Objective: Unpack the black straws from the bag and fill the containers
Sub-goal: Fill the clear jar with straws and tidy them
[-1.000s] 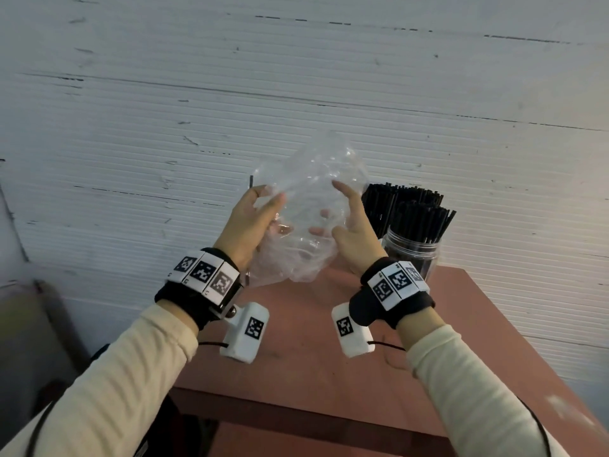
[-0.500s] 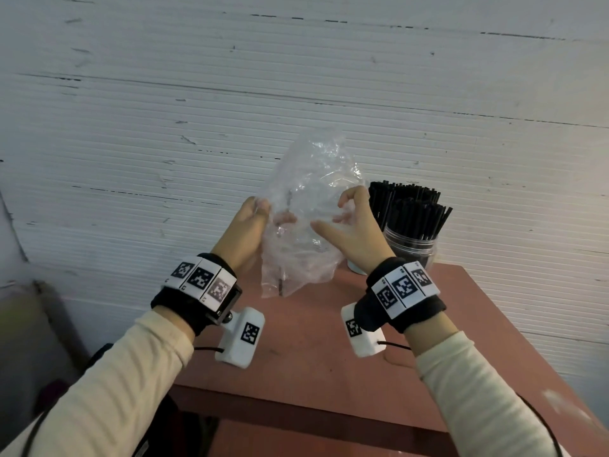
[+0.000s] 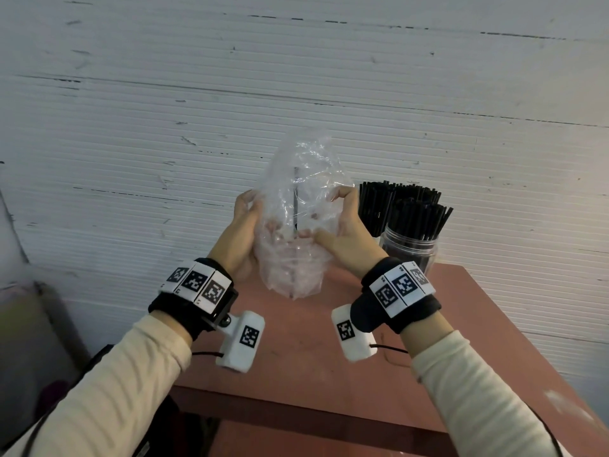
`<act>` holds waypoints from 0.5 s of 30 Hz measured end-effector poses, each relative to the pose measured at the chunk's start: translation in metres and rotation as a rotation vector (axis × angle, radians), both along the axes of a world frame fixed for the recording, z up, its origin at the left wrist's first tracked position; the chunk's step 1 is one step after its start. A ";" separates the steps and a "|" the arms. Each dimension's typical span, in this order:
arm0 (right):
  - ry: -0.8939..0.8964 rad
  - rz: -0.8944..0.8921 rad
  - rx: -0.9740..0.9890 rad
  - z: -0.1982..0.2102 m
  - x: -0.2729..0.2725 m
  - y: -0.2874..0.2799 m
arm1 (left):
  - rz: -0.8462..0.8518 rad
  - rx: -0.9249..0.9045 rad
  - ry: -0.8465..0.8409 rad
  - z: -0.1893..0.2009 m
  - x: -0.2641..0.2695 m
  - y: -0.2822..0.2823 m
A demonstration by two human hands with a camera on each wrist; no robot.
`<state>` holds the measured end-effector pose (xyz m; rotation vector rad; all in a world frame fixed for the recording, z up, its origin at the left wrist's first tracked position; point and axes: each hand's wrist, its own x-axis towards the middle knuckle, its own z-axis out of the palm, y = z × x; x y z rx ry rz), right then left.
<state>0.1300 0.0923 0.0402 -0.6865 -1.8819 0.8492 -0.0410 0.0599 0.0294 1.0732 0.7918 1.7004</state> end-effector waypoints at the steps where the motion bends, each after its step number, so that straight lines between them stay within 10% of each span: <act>1: 0.008 -0.010 -0.016 0.000 -0.002 -0.001 | 0.006 0.022 0.006 0.000 -0.001 0.000; 8: 0.137 0.021 -0.190 0.002 0.004 0.008 | 0.260 0.271 0.451 -0.001 -0.001 -0.008; 15: 0.092 0.087 -0.235 0.005 0.003 0.001 | 0.328 0.361 0.545 0.003 0.004 -0.002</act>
